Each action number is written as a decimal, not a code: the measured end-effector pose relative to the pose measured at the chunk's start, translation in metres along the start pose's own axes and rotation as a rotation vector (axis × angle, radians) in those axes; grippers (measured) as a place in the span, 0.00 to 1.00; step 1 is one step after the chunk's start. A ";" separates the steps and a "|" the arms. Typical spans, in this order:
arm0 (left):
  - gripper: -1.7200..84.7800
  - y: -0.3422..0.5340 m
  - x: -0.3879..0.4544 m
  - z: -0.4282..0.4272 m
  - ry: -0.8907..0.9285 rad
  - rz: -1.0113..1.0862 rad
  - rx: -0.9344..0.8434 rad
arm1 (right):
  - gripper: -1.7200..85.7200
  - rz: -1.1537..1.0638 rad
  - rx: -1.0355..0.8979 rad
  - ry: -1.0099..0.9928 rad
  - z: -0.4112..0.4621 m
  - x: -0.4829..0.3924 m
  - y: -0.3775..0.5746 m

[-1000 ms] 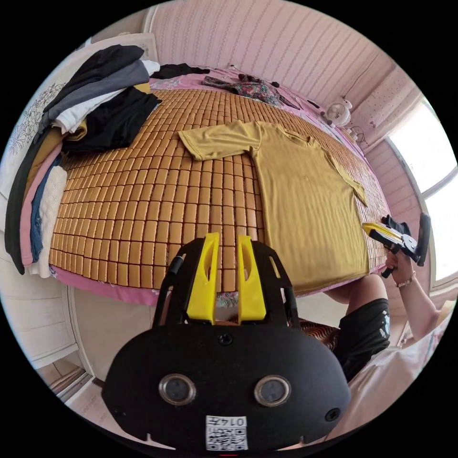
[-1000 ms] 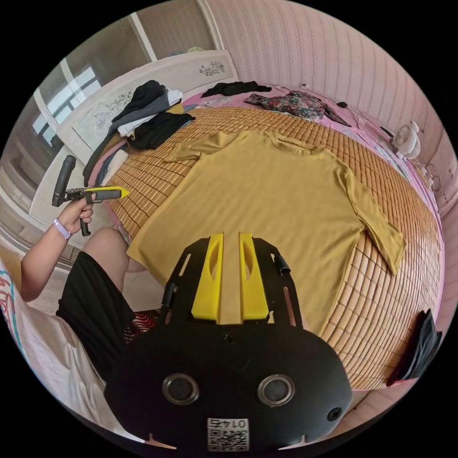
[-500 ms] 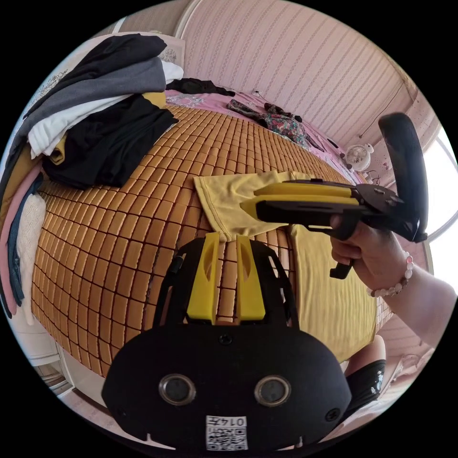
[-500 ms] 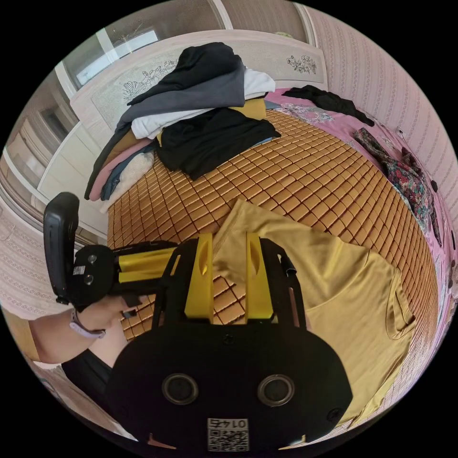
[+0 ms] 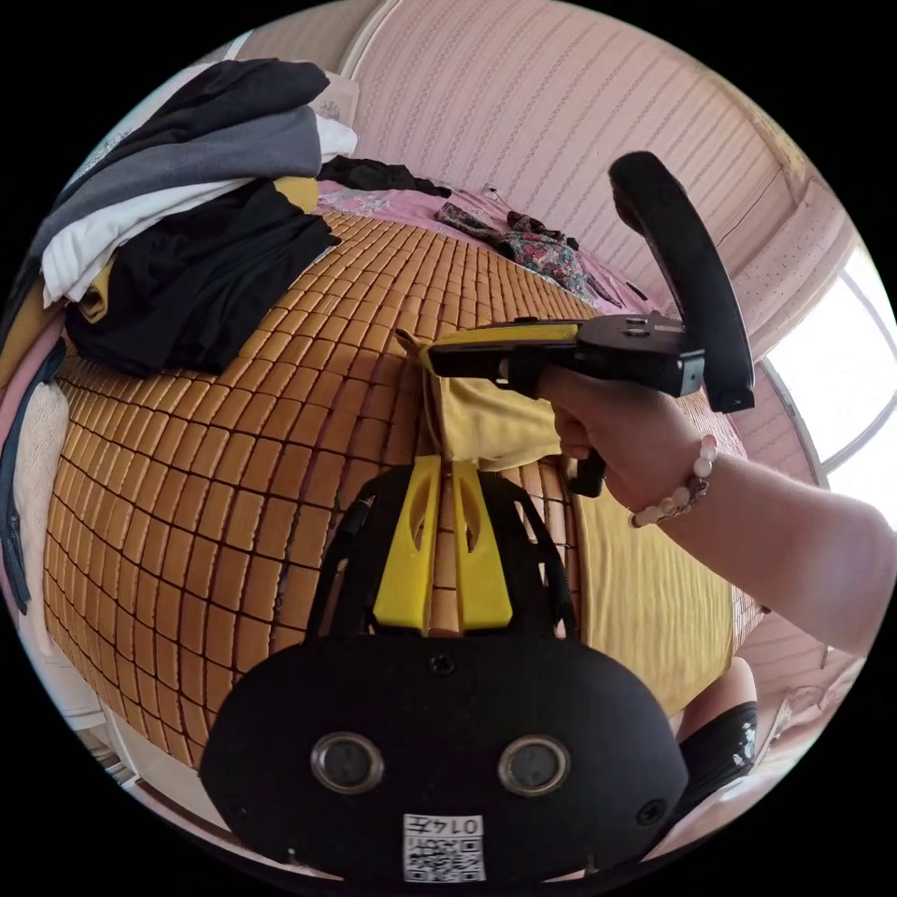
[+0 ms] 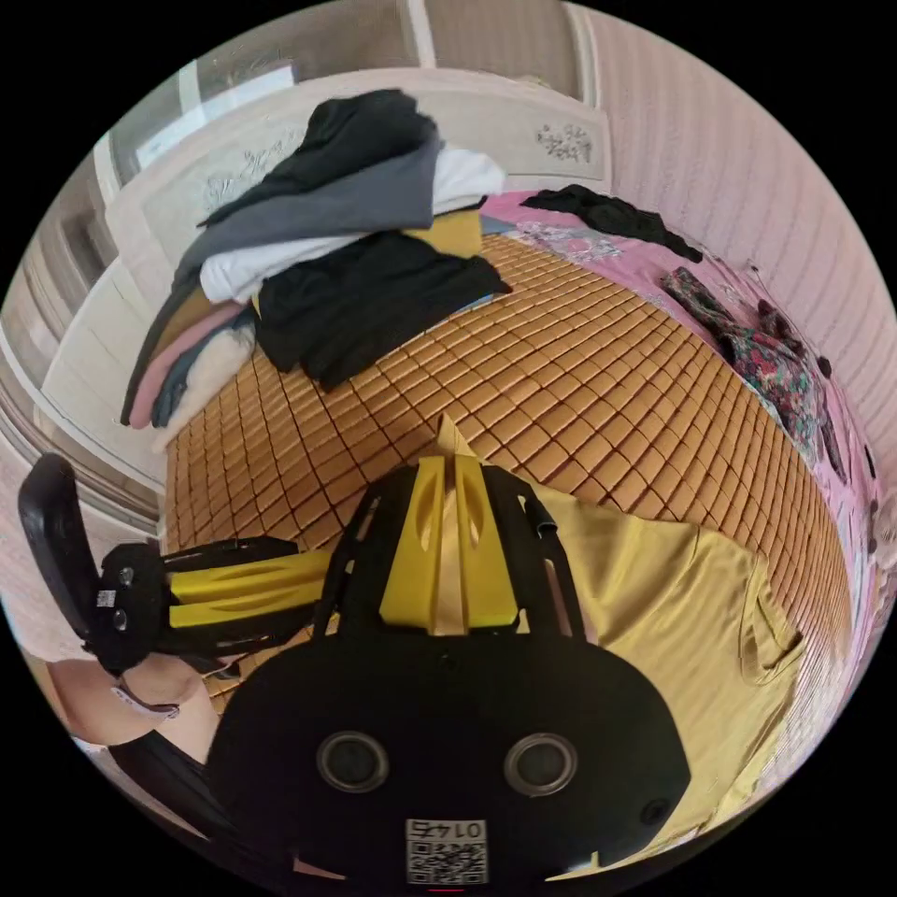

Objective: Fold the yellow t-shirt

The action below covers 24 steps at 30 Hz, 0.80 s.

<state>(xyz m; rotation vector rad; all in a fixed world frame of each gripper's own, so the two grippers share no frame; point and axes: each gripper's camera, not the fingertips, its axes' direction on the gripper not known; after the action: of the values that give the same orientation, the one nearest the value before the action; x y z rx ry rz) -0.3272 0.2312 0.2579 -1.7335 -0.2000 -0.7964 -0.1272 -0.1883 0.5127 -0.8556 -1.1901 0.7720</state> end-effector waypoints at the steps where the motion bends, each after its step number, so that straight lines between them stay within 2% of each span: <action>1: 0.03 0.002 0.010 -0.006 0.032 0.037 0.044 | 0.04 0.071 0.073 -0.047 -0.033 0.023 0.010; 3: 0.03 0.003 0.032 -0.017 0.106 0.138 0.098 | 0.04 0.136 0.208 -0.097 -0.092 0.054 0.037; 5: 0.04 0.008 0.066 -0.033 0.205 0.301 0.130 | 0.04 0.159 0.314 -0.030 -0.166 0.082 0.097; 8: 0.05 0.032 0.116 -0.047 0.248 0.485 0.133 | 0.05 0.238 0.264 0.105 -0.211 0.115 0.183; 12: 0.07 0.069 0.137 -0.014 0.382 0.498 -0.009 | 0.07 0.395 0.167 0.122 -0.235 0.151 0.256; 15: 0.07 0.089 0.143 0.012 0.406 0.453 -0.132 | 0.09 0.473 0.143 0.081 -0.254 0.161 0.289; 20: 0.07 0.104 0.164 0.027 0.374 0.476 -0.149 | 0.09 0.614 0.168 0.160 -0.311 0.181 0.330; 24: 0.08 0.101 0.205 0.047 0.354 0.570 -0.150 | 0.09 0.749 0.196 0.244 -0.353 0.220 0.361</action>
<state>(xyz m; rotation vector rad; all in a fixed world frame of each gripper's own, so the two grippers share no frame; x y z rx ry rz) -0.1008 0.1869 0.2957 -1.6334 0.5827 -0.6833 0.2403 0.1206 0.2424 -1.2051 -0.5444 1.3173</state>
